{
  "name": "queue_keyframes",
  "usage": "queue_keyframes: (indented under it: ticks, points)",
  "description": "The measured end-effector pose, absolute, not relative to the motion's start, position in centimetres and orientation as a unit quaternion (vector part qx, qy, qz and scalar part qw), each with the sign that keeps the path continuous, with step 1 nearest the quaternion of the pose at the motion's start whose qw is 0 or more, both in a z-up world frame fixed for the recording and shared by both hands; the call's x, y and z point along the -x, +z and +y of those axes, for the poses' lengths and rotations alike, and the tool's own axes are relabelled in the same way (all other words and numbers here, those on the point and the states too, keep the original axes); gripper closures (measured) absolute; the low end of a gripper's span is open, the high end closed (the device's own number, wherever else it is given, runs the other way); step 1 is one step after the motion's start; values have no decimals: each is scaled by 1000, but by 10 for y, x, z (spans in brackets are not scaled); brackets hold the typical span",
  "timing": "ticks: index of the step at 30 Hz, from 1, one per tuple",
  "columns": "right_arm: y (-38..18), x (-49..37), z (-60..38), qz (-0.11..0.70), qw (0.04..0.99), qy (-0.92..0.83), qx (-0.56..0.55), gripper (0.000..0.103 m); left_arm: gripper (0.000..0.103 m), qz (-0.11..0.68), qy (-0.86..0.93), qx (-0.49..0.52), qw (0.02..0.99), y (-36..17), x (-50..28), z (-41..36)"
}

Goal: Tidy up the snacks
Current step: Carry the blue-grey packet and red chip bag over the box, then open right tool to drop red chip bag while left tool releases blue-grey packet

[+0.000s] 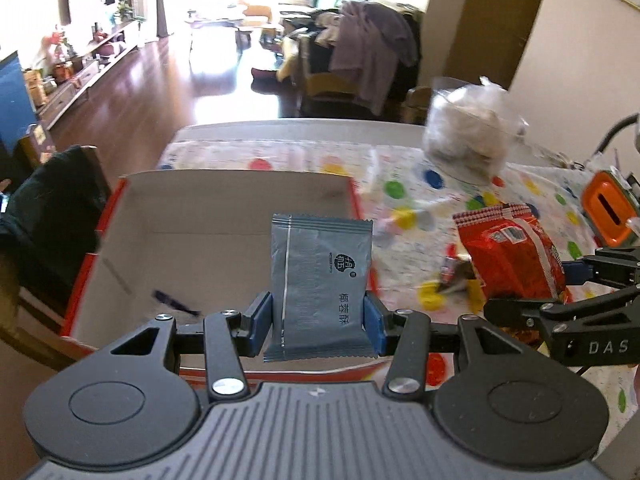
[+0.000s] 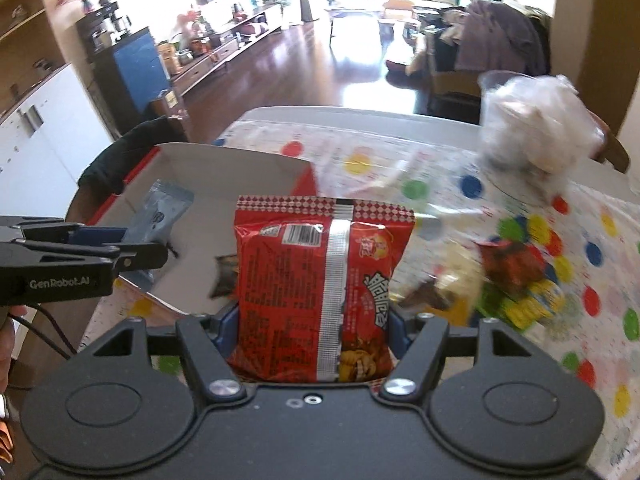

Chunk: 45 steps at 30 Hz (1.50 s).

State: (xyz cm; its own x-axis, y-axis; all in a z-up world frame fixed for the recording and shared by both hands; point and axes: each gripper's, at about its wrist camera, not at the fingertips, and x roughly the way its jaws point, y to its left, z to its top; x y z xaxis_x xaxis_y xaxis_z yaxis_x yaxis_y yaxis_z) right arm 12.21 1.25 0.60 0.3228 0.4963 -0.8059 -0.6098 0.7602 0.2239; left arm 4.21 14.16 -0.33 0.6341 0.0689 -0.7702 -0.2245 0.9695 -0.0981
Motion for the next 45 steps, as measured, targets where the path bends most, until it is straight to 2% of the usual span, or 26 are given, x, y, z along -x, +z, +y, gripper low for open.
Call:
queue_keyframes:
  ticks: [10,23,32,45]
  points:
    - [-4,-122,97,475,802,351,91,35,56,432,132,90,888,-15,-39,214]
    - [-50,-132,188,509,772,356,136,35,56,481,154,55,861,-49,-58,282]
    - [-82,-143,214,540,751,341,164,35,56,524,106,17,845,-77,-86,281]
    - [-92,-133,228,540,744,341,197,32,55,562,83,-34,822,-105,-95,266]
